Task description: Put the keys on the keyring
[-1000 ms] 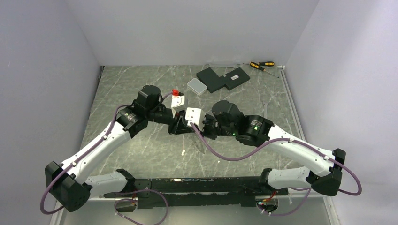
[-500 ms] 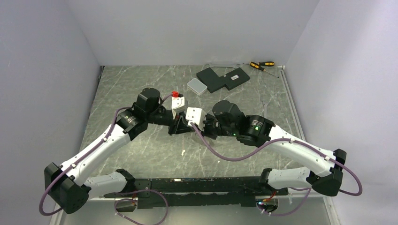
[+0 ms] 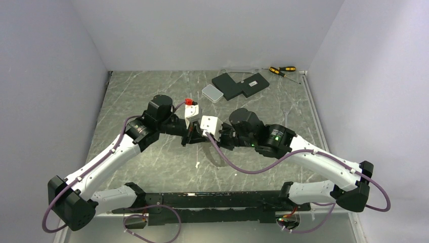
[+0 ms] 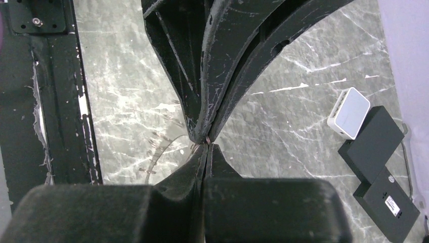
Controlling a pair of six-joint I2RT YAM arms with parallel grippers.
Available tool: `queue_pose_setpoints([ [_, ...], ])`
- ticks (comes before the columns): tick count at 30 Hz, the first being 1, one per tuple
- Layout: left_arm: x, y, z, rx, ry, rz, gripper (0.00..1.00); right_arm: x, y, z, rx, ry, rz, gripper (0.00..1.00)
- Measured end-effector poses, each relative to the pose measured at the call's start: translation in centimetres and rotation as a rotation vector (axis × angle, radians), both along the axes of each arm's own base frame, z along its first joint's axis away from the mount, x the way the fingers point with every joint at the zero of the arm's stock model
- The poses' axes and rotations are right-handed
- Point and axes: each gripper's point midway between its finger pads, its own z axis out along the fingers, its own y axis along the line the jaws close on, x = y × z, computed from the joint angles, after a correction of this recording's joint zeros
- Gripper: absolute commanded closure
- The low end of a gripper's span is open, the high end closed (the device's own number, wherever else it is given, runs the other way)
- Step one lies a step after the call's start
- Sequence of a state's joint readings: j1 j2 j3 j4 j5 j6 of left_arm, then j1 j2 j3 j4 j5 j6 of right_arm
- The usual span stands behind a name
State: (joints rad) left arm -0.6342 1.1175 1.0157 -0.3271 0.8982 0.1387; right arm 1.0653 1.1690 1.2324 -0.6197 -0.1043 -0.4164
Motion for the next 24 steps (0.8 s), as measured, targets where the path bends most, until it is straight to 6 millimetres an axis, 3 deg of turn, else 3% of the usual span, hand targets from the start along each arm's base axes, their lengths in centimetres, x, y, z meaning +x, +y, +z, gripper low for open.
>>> queue_pose_setpoints([
  [4,-0.1,0.0,0.0,-0.001,-0.003,-0.004,1.00,0.0,0.0,0.0,0.001,0.000,-0.001,1.00],
  [5,-0.1,0.0,0.0,-0.002,-0.005,-0.004,1.00,0.0,0.0,0.0,0.003,0.000,-0.001,0.95],
  [8,-0.2,0.2,0.1,-0.005,-0.023,-0.001,1.00,0.0,0.2,0.1,0.031,-0.004,0.002,0.64],
  [10,-0.4,0.5,0.4,-0.010,-0.049,0.006,1.00,-0.3,0.3,0.3,0.065,-0.006,0.009,0.53],
  [17,-1.2,1.5,1.8,-0.055,-0.149,0.015,1.00,-0.1,-0.3,3.5,0.241,-0.023,0.001,0.50],
  [24,-2.1,2.0,2.6,-0.114,-0.214,0.017,1.00,0.3,-1.9,6.7,0.425,-0.016,0.001,0.57],
])
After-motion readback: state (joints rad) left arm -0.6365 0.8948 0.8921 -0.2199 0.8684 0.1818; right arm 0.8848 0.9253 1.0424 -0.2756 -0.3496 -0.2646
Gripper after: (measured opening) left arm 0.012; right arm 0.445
